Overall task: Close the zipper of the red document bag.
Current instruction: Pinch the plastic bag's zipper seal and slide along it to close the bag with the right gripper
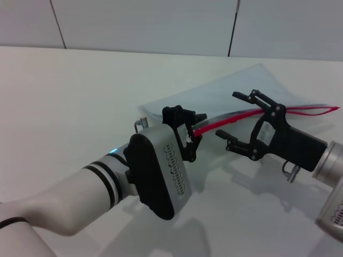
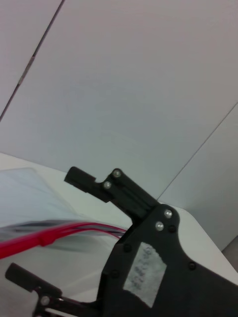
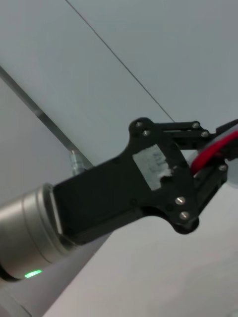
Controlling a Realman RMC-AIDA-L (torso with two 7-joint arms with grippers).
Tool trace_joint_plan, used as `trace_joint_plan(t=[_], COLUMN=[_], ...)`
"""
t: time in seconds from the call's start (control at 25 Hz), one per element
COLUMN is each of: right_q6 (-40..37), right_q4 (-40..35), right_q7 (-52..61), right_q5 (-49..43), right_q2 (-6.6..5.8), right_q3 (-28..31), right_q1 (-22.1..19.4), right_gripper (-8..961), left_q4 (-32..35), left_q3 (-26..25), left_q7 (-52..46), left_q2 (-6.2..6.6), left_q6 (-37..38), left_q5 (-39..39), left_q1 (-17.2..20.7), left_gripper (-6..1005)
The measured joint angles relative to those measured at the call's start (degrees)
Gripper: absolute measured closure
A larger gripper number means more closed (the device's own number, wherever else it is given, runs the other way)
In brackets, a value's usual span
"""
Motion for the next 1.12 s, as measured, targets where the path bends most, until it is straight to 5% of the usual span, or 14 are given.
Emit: trace_joint_plan(t=[0.56,0.76,1.12], right_q6=[1.7,3.8,4.1], right_q4=[0.6,1.8,2.1], right_q7=[-2.8,-4.5,-5.4], right_q5=[0.0,0.0,-0.1], right_q2=[-0.02,-0.02,-0.02], right_q3=[0.4,0.3,0.1], right_q1=[0.0,0.2,0.3], right_gripper=[256,497,748], left_q4=[0.0,0.0,-0.1], left_q3=[0.0,0.0,0.0], left_q7=[0.0,0.1,0.1], left_q2=[0.04,0.04,0.04], left_q6=[0.0,0.2,0.4], left_q5=[0.1,0.1,0.0], left_q1=[0.1,0.0,0.0], left_gripper=[944,945,945])
